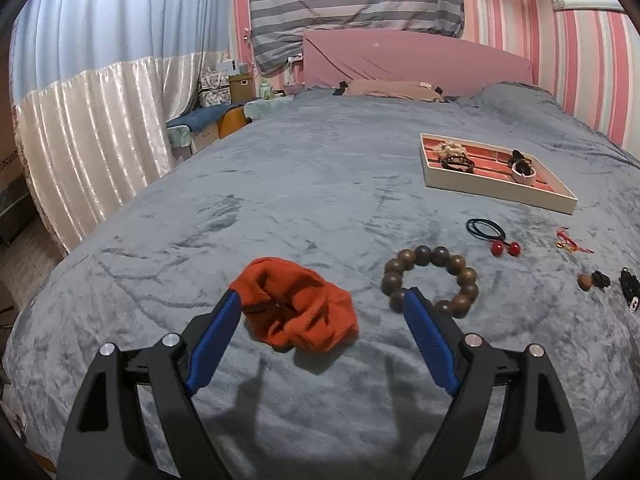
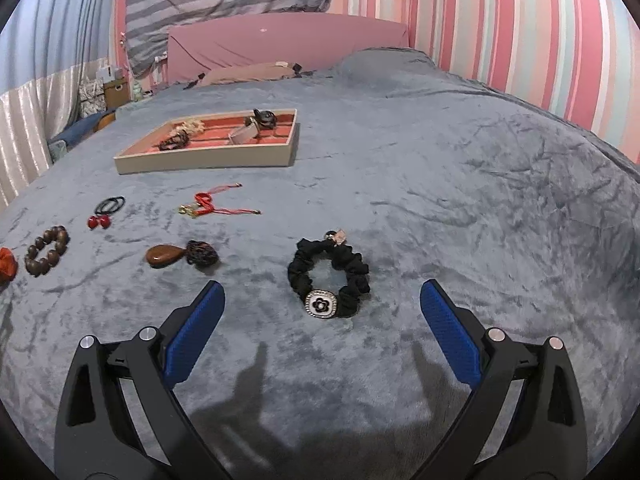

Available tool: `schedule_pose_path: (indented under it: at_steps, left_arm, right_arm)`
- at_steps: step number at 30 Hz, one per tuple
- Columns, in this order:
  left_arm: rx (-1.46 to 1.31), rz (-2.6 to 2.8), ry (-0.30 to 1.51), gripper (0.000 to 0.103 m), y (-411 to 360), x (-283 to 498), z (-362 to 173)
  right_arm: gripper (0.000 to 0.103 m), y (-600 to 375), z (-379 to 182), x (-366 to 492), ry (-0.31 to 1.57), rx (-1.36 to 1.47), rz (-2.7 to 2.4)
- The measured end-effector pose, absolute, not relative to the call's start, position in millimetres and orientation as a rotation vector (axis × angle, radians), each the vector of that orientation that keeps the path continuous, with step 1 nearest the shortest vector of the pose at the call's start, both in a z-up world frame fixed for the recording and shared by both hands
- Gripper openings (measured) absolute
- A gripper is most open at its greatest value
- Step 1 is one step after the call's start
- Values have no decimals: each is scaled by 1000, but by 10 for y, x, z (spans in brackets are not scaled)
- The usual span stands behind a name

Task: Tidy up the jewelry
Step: 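Lower the left tool onto the orange scrunchie while the right tool approaches the black scrunchie, then grasp the orange scrunchie with the left tool while the right tool grasps the black jeweled scrunchie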

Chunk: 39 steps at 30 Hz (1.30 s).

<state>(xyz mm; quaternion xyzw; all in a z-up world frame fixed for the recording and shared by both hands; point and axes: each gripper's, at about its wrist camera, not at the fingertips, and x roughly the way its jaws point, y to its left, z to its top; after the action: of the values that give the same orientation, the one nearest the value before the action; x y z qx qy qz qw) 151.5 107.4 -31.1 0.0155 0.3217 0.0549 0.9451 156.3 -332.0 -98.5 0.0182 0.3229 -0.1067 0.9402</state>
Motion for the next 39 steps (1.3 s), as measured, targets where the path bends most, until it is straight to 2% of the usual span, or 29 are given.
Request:
schedule_pose_path:
  at_steps: [14,17,20,22,25,28,32,34,39]
  left_arm:
    - [22,115,784,82,1197,1927,-651]
    - [3,95,807,82,1218,1971,-705]
    - [-1,77,811,80,1214,1992,-728]
    - [2,63,813,65,1206,2007,-738]
    - [-3,46,839,48,1204,2050,-785]
    - [-33,43,851,42,1260,2081,-804]
    - [-51,42,854,38,1295,2101,-790]
    - [-52,39,851,28,1298,2102,-788]
    - [-74,28,843,17,1339,2088,-769]
  right_arm:
    - [94,-3484,-1258,2071,797,69,-236]
    - [90,-3505,-1295,2125,812,78,-233]
    - [78,-3539,-1337,2171,834,93,-234]
    - [66,-3571,-1378,2201,855,116,-222]
    - [63,-3589,-1394,2213,859,132,-208]
    - [56,-3590,-1392,2205,857,136,-200]
    - [50,-3608,-1391,2207,855,148,-192]
    - [43,-3614,-1387,2204,853,152,-189]
    - [32,-3598,-1382,2200,853,149,-181]
